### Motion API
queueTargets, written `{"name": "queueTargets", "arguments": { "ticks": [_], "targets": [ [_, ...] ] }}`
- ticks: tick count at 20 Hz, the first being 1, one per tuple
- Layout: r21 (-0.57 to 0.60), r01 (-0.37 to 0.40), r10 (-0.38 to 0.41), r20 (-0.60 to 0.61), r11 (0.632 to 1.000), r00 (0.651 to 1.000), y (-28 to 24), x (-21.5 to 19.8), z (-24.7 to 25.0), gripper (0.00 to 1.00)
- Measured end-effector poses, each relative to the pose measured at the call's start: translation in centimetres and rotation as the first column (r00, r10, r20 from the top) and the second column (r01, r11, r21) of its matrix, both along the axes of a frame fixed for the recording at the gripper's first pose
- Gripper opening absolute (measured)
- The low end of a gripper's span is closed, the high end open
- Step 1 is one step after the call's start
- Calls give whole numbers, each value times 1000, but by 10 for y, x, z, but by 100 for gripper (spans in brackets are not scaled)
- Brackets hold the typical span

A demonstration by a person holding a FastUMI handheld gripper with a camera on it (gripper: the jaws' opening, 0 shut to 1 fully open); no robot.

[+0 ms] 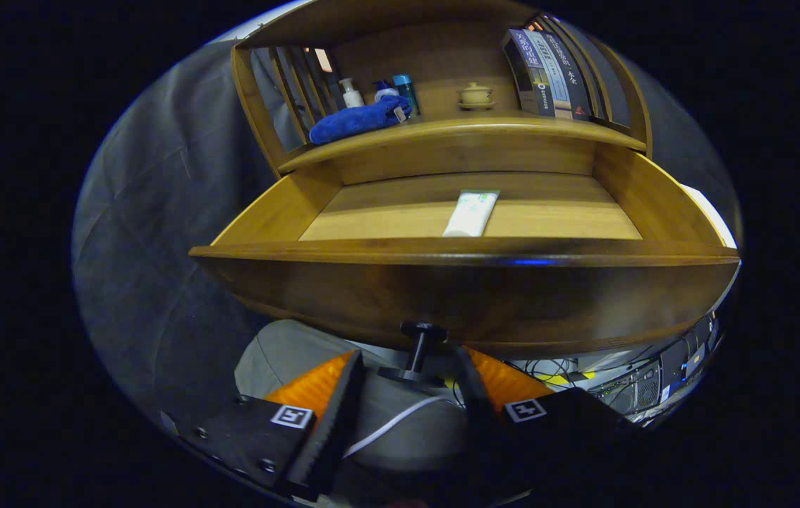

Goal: Pull open the drawer, take out the items inside it, and place them on the countertop above the cabinet.

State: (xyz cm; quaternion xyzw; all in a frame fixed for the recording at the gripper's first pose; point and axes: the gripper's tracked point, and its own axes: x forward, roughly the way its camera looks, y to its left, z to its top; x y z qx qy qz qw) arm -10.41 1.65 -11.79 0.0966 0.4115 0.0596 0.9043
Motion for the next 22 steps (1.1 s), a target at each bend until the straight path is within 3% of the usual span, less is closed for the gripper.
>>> {"name": "queueTargets", "arguments": {
  "ticks": [3,6,8,11,14,18,22],
  "targets": [
    [17,-19,18,38,1000,999,2,-5,17,89],
    [8,-34,31,212,999,977,-2,-5,63,93],
    [31,-14,3,324,999,946,-8,6,104,93],
    [44,34,-51,492,998,869,-27,45,176,93],
    [-28,42,-19,563,999,826,-42,94,229,96],
    [-41,-28,44,486,999,873,-18,132,234,96],
    [-80,-6,35,367,997,930,-12,165,204,96]
  ]
}}
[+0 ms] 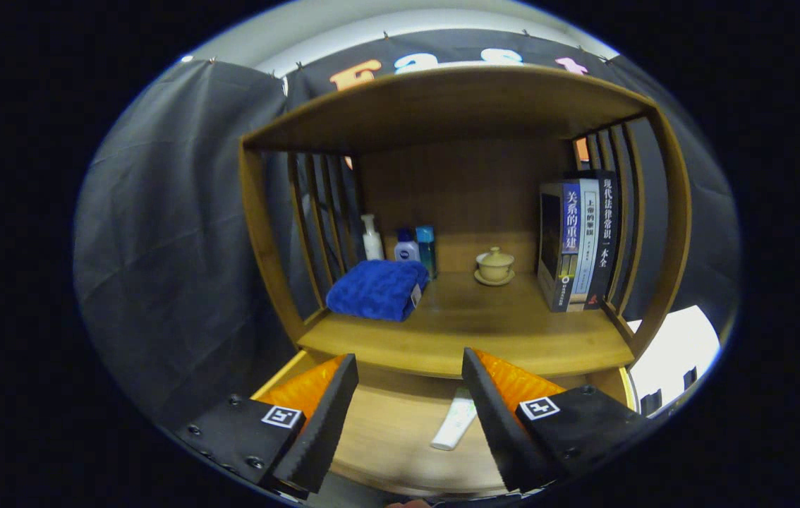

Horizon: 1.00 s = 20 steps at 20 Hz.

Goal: Pull open the drawer, take out the items inside it, and place them on the countertop above the cabinet.

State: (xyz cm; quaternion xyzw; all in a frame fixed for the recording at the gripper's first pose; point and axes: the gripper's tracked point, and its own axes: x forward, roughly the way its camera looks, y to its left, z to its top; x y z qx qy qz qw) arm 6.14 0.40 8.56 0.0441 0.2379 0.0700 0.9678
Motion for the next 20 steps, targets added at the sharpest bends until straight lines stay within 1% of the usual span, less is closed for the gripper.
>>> {"name": "queueTargets", "arguments": {
  "ticks": [2,3,5,6,7,9,10,12,14,17,19,20],
  "targets": [
    [24,11,-8,-110,1000,994,7,11,-29,96],
    [18,25,-22,-152,1000,988,5,12,-42,96],
    [-30,46,-51,-191,999,980,-3,20,-67,97],
    [-28,52,-57,-228,998,972,-3,20,-82,97],
    [-3,58,-56,-283,998,957,1,17,-96,97],
    [47,86,-61,-393,995,918,3,13,-123,97],
    [52,105,-73,-426,993,902,-1,13,-133,97],
    [26,124,-99,-456,992,884,-10,16,-147,97],
    [14,127,-104,-491,992,865,-14,12,-160,97],
    [1,156,-128,-564,988,816,-23,2,-187,96],
    [-8,166,-138,-596,986,791,-27,-5,-201,94],
    [-26,171,-152,-595,985,789,-30,-4,-206,93]
  ]
}}
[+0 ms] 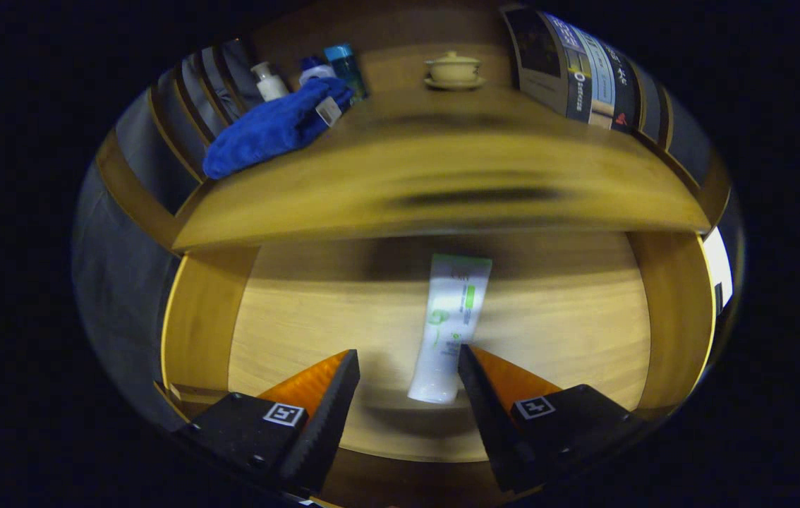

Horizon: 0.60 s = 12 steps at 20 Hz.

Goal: Pull open the drawer, take out the items inside it, and place them on the countertop above the cabinet.

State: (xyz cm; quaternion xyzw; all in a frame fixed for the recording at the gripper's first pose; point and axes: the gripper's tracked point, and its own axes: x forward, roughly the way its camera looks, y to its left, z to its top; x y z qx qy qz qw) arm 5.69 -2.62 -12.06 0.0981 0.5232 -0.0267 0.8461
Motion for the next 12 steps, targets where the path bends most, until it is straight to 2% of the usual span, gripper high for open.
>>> {"name": "queueTargets", "arguments": {
  "ticks": [4,7,8,10,12],
  "targets": [
    [-8,32,-32,-54,999,998,-6,-1,-13,86],
    [-9,91,-91,-127,996,988,-8,0,-24,68],
    [-12,103,-104,-99,995,990,-9,11,-18,63],
    [-2,97,-96,-102,995,990,-7,20,-12,57],
    [83,81,-74,-91,993,993,7,30,3,53]
  ]
}}
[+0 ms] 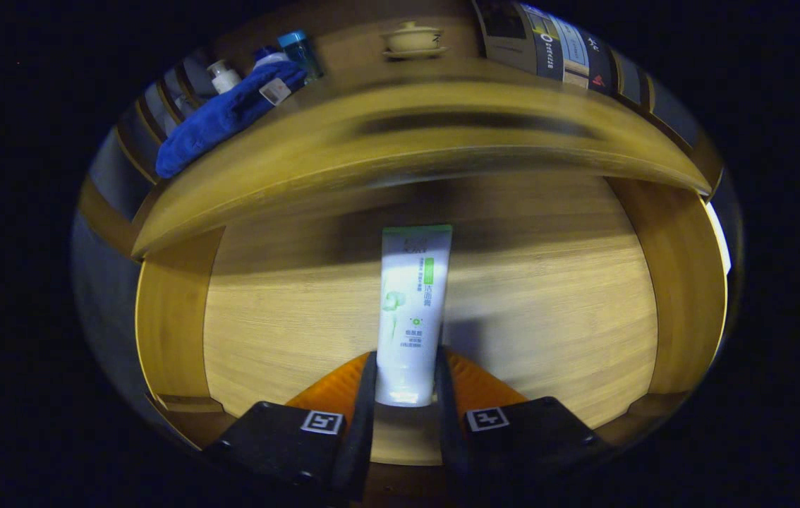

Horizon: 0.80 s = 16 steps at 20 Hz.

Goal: Pull open the drawer, take out the items inside it, and place them on the countertop above the cabinet.

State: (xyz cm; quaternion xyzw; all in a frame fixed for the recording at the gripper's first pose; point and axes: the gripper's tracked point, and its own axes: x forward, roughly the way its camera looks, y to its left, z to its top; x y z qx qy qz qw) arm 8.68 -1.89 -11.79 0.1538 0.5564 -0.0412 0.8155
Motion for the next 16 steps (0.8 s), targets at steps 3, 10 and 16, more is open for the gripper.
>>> {"name": "queueTargets", "arguments": {
  "ticks": [3,10,16],
  "targets": [
    [157,-124,116,58,980,992,42,13,33,49],
    [125,-398,333,359,909,872,105,108,127,49],
    [87,-569,416,596,817,687,141,215,205,49]
  ]
}}
